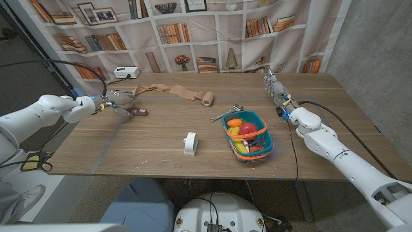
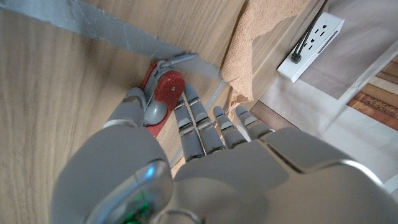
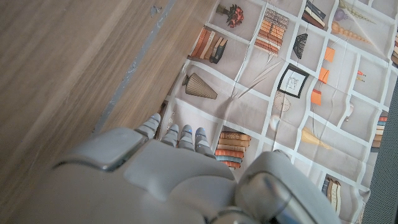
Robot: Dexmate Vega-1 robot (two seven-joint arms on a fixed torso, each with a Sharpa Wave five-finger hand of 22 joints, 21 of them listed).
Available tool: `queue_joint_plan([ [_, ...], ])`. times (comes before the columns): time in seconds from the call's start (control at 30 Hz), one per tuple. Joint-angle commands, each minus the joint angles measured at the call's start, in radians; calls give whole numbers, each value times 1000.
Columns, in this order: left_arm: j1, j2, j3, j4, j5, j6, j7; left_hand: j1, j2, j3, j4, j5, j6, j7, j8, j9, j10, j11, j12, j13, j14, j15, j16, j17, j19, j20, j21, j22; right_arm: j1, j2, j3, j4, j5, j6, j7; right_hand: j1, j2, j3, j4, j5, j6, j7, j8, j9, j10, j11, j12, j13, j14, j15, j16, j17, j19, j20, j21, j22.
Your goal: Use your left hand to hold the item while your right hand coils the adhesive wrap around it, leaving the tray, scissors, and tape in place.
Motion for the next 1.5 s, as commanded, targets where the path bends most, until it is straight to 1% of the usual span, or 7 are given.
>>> queue_joint_plan([
  [0.03,30,13,-6,-22,-20,4,44,103,56,33,-16,0,59,-13,16,3,57,0,3,-1,40,-25,14,1,25,6,13,1,6,3,-3,8,1,0,6,6,1,0,-5,0,4,-2,4,4,0,-5,1,4,-92,6,3,5,2,7,2,6],
  [0.37,68,26,-30,-46,-44,-3,84,285,130,37,-5,4,148,11,48,5,214,1,14,16,218,-77,100,30,86,20,26,2,8,3,-4,11,3,0,12,6,1,0,-5,0,4,0,4,4,0,-5,1,4,-92,6,4,5,2,7,2,6],
  [0.53,78,25,-39,-45,-49,-6,99,375,138,30,3,-4,134,8,39,10,190,-10,7,46,562,-93,252,85,144,27,42,7,8,1,-4,11,-1,4,12,6,1,1,-5,0,5,-1,4,4,0,-5,1,4,-92,6,4,5,2,7,3,6],
  [0.67,82,23,-42,-39,-43,-4,126,405,139,33,6,-5,138,0,39,13,187,-12,6,61,678,-94,275,74,186,4,56,8,6,-1,-3,9,0,3,12,6,1,1,-5,0,5,-2,4,4,-1,-5,1,4,-92,7,4,5,2,7,3,6],
  [0.87,89,26,-48,-47,-48,-3,127,414,133,36,4,-5,144,-2,41,14,188,-15,6,67,694,-94,263,60,202,-12,60,8,5,-1,0,7,6,3,14,6,2,1,-5,0,5,-1,4,4,-1,-7,1,4,-92,7,4,5,2,7,3,6],
  [1.03,104,35,-63,-67,-66,6,118,421,130,34,4,-6,147,-1,42,15,197,-15,10,73,700,-94,254,52,207,4,61,8,3,-4,1,4,6,4,15,6,2,1,-6,0,6,-2,4,4,-2,-5,0,4,-92,7,4,5,3,7,3,6],
  [1.5,206,45,-188,-123,-256,41,156,432,128,27,4,-2,185,22,60,19,216,-14,19,90,730,-94,244,39,229,11,69,11,0,-8,5,0,9,7,17,6,3,2,-6,0,11,-3,5,4,-1,-8,1,4,-90,7,5,5,3,8,4,6],
])
